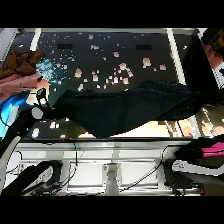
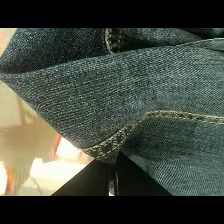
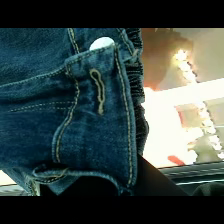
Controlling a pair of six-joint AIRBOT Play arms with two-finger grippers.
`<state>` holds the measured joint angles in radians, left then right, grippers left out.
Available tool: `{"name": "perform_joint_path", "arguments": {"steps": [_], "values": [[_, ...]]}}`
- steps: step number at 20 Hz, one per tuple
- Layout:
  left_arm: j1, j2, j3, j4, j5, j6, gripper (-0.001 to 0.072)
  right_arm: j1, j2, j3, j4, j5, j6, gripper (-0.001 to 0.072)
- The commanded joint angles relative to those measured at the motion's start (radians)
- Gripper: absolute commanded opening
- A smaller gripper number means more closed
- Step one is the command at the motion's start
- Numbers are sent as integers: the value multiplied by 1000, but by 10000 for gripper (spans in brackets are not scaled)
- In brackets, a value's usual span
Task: Fold the clothes and pants, and hang the long-sleeved shirts on hangers.
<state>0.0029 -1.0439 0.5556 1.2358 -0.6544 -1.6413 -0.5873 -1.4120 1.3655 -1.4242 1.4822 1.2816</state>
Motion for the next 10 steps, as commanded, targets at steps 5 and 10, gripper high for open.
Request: {"name": "perform_joint_path", "arguments": {"steps": [5,10], "values": [[1,239,264,-6,-281,64,33,-1,0,2,0,-10,0,30],[1,393,501,55,-431,63,31,-1,0,2,14,-10,0,30]]}}
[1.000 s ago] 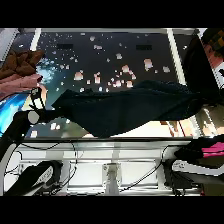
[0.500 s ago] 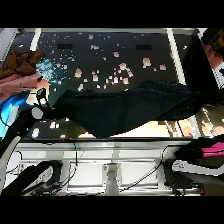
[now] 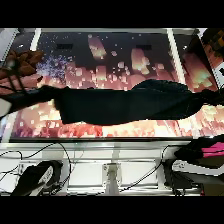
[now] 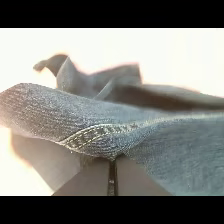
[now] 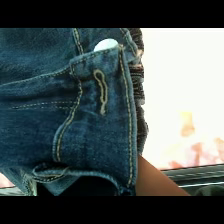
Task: Fold the clothes and pants, and hang the long-sleeved shirts on hangers.
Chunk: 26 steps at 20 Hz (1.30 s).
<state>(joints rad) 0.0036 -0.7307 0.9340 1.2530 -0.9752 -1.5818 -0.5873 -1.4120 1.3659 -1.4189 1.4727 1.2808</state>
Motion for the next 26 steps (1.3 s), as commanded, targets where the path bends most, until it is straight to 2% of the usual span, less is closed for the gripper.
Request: {"name": "perform_joint_path", "arguments": {"steps": [1,4,6,8,13,14,15,16,17,19,21,24,26], "values": [[0,90,145,67,-118,-4,31,-1,0,1,9,0,1,30],[0,58,144,108,-180,-11,31,-1,0,1,10,1,1,30],[0,-20,144,108,-278,-11,31,-1,0,1,10,2,1,30],[0,-126,144,108,-324,-10,33,-1,0,1,10,2,1,30],[-2,-438,144,107,-229,-6,39,-1,0,1,8,-4,1,30],[-2,-486,144,107,-207,-6,131,-1,0,1,8,-7,1,30],[-2,-528,145,107,-198,2,397,-1,0,1,8,-10,1,30],[0,-553,145,108,-194,5,627,-1,0,1,8,-13,1,30],[0,-565,145,109,-191,10,648,-1,0,1,7,-19,1,30],[8,-554,145,110,-179,51,640,-1,0,1,2,-26,1,30],[45,-511,145,124,-177,53,640,-1,0,1,0,-26,1,30],[153,-409,145,237,-198,53,637,-1,0,1,0,-26,1,30],[266,-365,143,265,-269,55,624,-1,0,1,0,-26,1,30]]}}
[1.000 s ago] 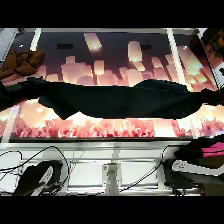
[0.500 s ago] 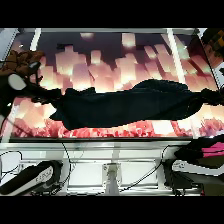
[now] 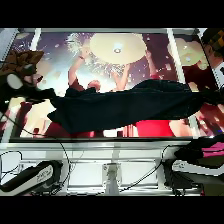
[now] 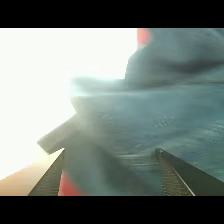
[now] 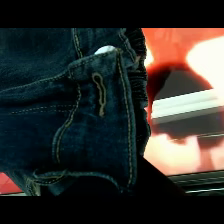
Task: Fold the clothes and pants, and hang the long-sleeved shirts on hangers.
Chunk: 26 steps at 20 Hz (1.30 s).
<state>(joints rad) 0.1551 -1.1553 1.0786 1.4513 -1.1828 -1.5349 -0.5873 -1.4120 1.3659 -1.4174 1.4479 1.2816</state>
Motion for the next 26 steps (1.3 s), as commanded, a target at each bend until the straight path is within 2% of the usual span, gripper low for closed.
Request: {"name": "perform_joint_path", "arguments": {"steps": [1,5,9,16,18,25,26], "values": [[174,66,-3,55,-90,23,624,-1,0,1,-1,-2,0,30],[373,46,-62,-106,-132,116,624,-1,0,1,-1,-13,0,29],[441,-9,-195,-249,-121,294,624,-1,0,1,-1,-28,0,30],[440,-120,-322,-409,128,301,617,-1,0,1,-1,-37,-18,30],[440,-158,-326,-428,152,302,499,-1,0,1,-1,-39,-18,30],[406,-257,-326,-480,243,302,486,-1,0,1,0,-53,-18,30],[393,-266,-326,-489,259,302,463,-1,0,1,0,-53,-18,30]]}}
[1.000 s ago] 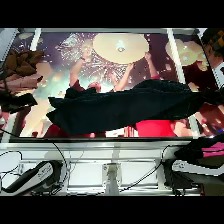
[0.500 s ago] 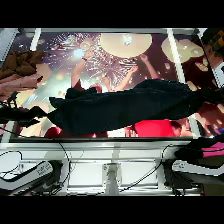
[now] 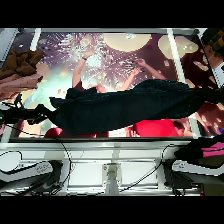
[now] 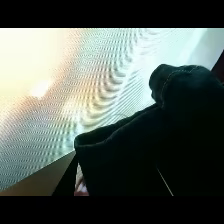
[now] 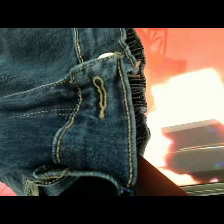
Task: Fold the clothes and pants, and hang the long-sleeved shirts on hangers.
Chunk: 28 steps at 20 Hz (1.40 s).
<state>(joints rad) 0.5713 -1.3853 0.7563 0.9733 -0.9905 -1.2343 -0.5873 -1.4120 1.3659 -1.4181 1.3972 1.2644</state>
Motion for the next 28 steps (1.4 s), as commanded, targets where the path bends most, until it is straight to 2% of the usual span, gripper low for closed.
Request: {"name": "perform_joint_path", "arguments": {"steps": [1,2,3,4,9,14,16,20,24,28], "values": [[-38,-44,-4,-18,82,2,380,-1,0,1,0,-3,0,30],[-54,-48,-4,-17,87,2,285,-1,0,1,0,-2,0,30],[-68,-46,-3,-18,89,2,97,-1,0,1,0,-2,0,30],[-76,-41,2,-18,82,6,35,-1,0,1,0,-2,0,30],[-43,114,115,-16,-64,9,35,-1,1,1,0,10,0,30],[74,420,192,-1,-106,-73,34,-1,1,1,-42,182,0,30],[105,523,192,114,-107,-137,34,-1,1,1,-78,257,0,30],[109,624,192,518,-179,-264,33,-1,2,1,-100,407,0,30],[109,613,190,741,-348,-270,33,-1,37,-15,-106,446,0,29],[109,580,190,818,-432,-254,34,-1,116,-83,-106,445,-19,29]]}}
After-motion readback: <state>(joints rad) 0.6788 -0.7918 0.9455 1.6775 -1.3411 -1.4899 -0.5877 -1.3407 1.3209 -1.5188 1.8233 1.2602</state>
